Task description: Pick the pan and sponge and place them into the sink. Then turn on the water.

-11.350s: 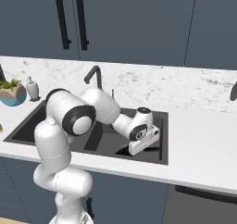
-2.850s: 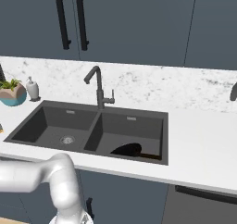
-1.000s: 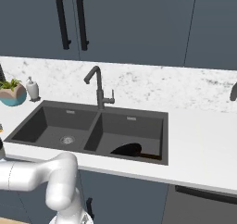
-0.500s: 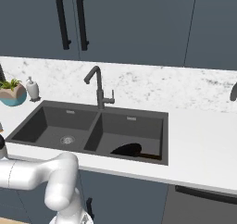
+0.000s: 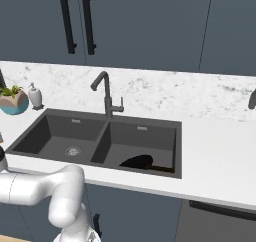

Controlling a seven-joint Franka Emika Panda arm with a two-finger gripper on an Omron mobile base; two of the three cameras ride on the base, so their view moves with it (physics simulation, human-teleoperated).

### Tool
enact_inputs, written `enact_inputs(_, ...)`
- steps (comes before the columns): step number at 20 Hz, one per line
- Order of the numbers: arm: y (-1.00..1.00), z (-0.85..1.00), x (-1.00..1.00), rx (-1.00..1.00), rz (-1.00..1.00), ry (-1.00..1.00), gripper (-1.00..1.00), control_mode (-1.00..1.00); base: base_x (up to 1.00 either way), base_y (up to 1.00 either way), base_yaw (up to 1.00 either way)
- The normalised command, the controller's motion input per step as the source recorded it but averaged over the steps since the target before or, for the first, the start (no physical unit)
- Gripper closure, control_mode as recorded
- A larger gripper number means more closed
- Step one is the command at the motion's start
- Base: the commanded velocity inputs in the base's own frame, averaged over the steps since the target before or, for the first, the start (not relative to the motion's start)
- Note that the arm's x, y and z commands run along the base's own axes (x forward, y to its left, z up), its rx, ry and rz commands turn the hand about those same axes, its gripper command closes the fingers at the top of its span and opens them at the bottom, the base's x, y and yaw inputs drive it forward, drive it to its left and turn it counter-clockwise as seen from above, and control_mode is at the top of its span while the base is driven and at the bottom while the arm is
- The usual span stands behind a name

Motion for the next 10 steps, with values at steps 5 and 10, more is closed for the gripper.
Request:
enact_inputs(5,-0.26,-0.32,-0.49,0.00,0.00,0.00,1.00,-1.00,0.00,0.00,0.00)
enact_inputs(10,-0.04,-0.06,-0.07,0.00,0.00,-0.01,1.00,-1.00,0.00,0.00,0.00)
